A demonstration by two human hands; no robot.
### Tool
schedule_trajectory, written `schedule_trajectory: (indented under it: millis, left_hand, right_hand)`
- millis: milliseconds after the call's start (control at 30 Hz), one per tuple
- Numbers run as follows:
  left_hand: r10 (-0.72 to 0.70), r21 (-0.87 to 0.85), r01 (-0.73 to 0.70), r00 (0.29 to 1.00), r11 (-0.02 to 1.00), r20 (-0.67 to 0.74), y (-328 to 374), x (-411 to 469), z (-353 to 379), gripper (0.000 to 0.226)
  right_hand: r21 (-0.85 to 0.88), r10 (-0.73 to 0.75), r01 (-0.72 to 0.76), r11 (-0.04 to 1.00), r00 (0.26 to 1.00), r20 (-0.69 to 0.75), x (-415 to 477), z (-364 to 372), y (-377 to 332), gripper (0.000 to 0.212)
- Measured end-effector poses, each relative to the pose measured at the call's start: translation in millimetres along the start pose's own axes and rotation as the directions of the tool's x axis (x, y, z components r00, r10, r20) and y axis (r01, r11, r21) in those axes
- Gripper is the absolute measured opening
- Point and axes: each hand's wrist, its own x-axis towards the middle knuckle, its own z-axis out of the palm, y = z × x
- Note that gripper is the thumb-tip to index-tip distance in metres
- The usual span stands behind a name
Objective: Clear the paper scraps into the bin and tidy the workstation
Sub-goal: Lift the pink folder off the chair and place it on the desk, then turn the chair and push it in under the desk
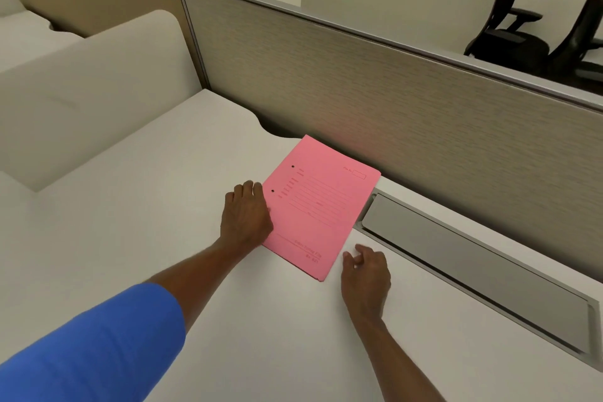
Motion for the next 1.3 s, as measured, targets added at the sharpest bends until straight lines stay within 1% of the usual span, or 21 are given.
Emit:
schedule_trajectory:
  millis: [100,167,233,333,467,533,667,800,900,967,1033,1100,1167,1300]
  left_hand:
    - [0.035,0.003,-0.035,0.999,0.999,0.025,-4.1,-37.9,-10.1,0.043]
    - [0.069,0.000,-0.069,0.995,0.998,0.077,-8.2,-69.6,-18.4,0.038]
    - [0.070,-0.019,-0.068,0.986,0.998,0.152,-13.8,-105.0,-29.7,0.032]
    - [0.037,-0.029,-0.032,0.978,0.999,0.205,-28.2,-163.1,-45.5,0.030]
    - [-0.057,-0.077,0.081,0.960,0.994,0.274,-58.8,-248.5,-57.0,0.027]
    - [-0.078,-0.089,0.109,0.951,0.990,0.301,-77.1,-292.6,-59.8,0.026]
    - [-0.125,-0.104,0.164,0.943,0.981,0.310,-105.2,-375.8,-64.8,0.028]
    - [-0.134,-0.140,0.198,0.919,0.970,0.370,-129.2,-453.0,-78.4,0.029]
    - [-0.111,-0.209,0.219,0.895,0.953,0.431,-148.0,-512.2,-88.8,0.025]
    - [-0.094,-0.203,0.213,0.874,0.956,0.477,-160.1,-551.5,-96.7,0.021]
    - [-0.080,-0.198,0.205,0.860,0.958,0.504,-174.6,-587.8,-100.6,0.020]
    - [-0.074,-0.198,0.209,0.844,0.958,0.530,-190.2,-623.3,-104.0,0.021]
    - [-0.069,-0.220,0.232,0.819,0.947,0.570,-203.8,-659.5,-105.1,0.020]
    - [-0.075,-0.232,0.270,0.786,0.934,0.614,-225.9,-727.4,-103.0,0.018]
  right_hand:
    - [-0.009,-0.050,0.050,0.999,0.999,-0.003,-30.4,-11.7,16.0,0.027]
    - [-0.009,-0.080,0.080,0.997,0.996,0.034,-53.8,-19.4,19.4,0.029]
    - [-0.013,-0.100,0.101,0.995,0.992,0.078,-81.7,-25.8,22.4,0.030]
    - [-0.038,-0.122,0.129,0.991,0.980,0.159,-130.3,-36.6,27.9,0.028]
    - [-0.093,-0.109,0.141,0.986,0.951,0.290,-193.0,-54.5,37.7,0.025]
    - [-0.134,-0.110,0.166,0.977,0.930,0.350,-222.5,-63.4,41.6,0.026]
    - [-0.202,-0.127,0.234,0.951,0.890,0.437,-274.9,-79.6,43.6,0.025]
    - [-0.235,-0.144,0.293,0.927,0.855,0.498,-330.6,-93.3,50.5,0.023]
    - [-0.275,-0.149,0.345,0.897,0.823,0.548,-378.0,-109.9,56.1,0.022]
    - [-0.291,-0.135,0.351,0.890,0.812,0.567,-412.9,-121.4,57.8,0.022]
    - [-0.294,-0.123,0.338,0.894,0.817,0.564,-448.8,-133.0,57.1,0.023]
    - [-0.305,-0.116,0.339,0.890,0.815,0.568,-483.6,-143.8,58.1,0.025]
    - [-0.318,-0.121,0.383,0.867,0.782,0.611,-517.2,-155.7,60.9,0.030]
    - [-0.332,-0.111,0.447,0.831,0.718,0.687,-574.5,-174.4,74.1,0.050]
